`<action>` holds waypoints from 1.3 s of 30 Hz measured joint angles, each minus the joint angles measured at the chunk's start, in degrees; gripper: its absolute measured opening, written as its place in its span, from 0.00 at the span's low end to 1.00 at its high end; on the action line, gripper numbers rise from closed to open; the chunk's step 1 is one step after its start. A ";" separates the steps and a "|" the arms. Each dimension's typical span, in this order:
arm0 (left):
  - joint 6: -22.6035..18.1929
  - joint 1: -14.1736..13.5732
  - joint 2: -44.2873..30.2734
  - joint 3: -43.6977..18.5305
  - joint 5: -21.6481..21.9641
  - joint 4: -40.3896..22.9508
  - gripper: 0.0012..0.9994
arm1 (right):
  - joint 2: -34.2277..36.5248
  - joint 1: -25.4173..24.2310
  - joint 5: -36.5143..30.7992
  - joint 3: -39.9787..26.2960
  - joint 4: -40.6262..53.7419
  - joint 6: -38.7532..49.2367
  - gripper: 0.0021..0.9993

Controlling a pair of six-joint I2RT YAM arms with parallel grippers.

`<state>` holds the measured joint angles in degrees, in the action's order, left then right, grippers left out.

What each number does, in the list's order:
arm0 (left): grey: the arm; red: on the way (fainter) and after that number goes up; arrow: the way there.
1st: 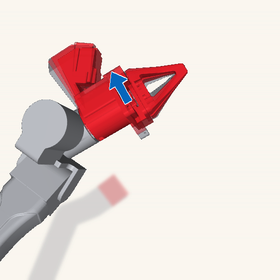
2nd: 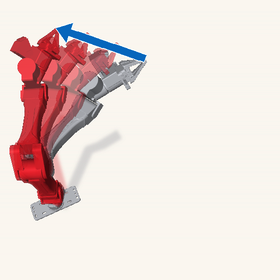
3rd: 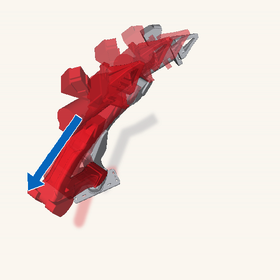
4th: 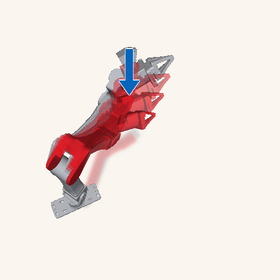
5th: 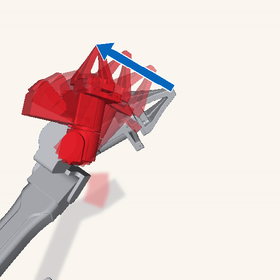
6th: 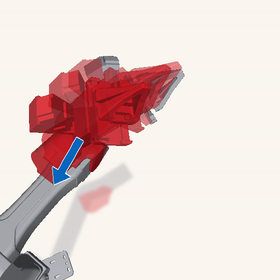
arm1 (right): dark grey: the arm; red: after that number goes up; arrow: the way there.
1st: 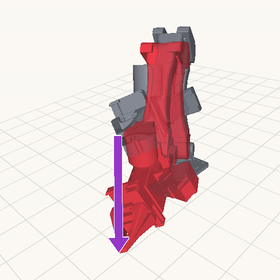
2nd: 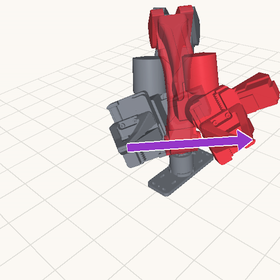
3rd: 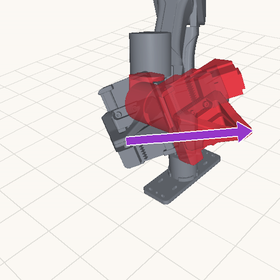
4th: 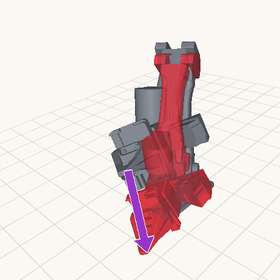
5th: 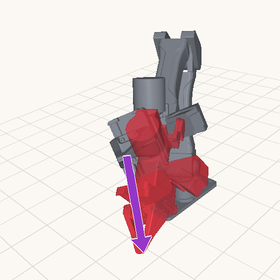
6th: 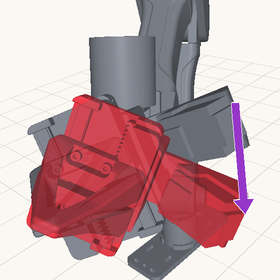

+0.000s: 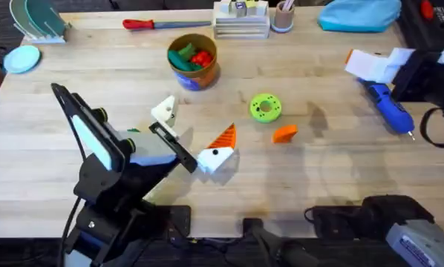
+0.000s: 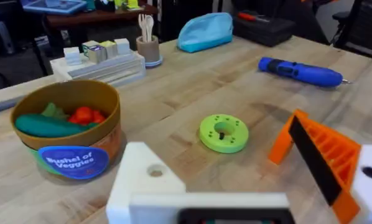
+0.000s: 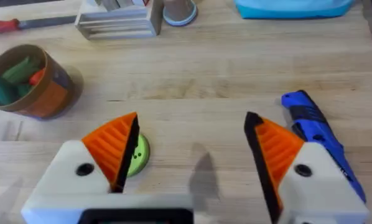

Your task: Pick up the gripper from the table and insert it into the empty holder that is missing its gripper. Then pick up a screw, insert it into the mounting hole, and use the screwdriver to tighten it. Finally, clean up the table by picking up the vegetable and placing it into the bucket.

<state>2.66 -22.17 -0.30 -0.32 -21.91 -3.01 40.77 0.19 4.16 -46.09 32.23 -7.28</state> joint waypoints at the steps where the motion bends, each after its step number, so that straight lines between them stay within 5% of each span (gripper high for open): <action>1: 0.00 0.00 0.00 0.00 0.00 0.00 0.99 | 0.00 0.00 0.00 0.00 -0.02 0.01 0.99; 39: 0.01 0.00 -0.01 0.00 -0.20 0.00 0.99 | 0.00 0.00 0.02 0.00 -0.01 -0.87 0.99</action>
<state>2.66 -22.17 -0.30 -0.32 -22.11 -3.01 40.77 0.19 4.19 -46.09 32.21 -8.15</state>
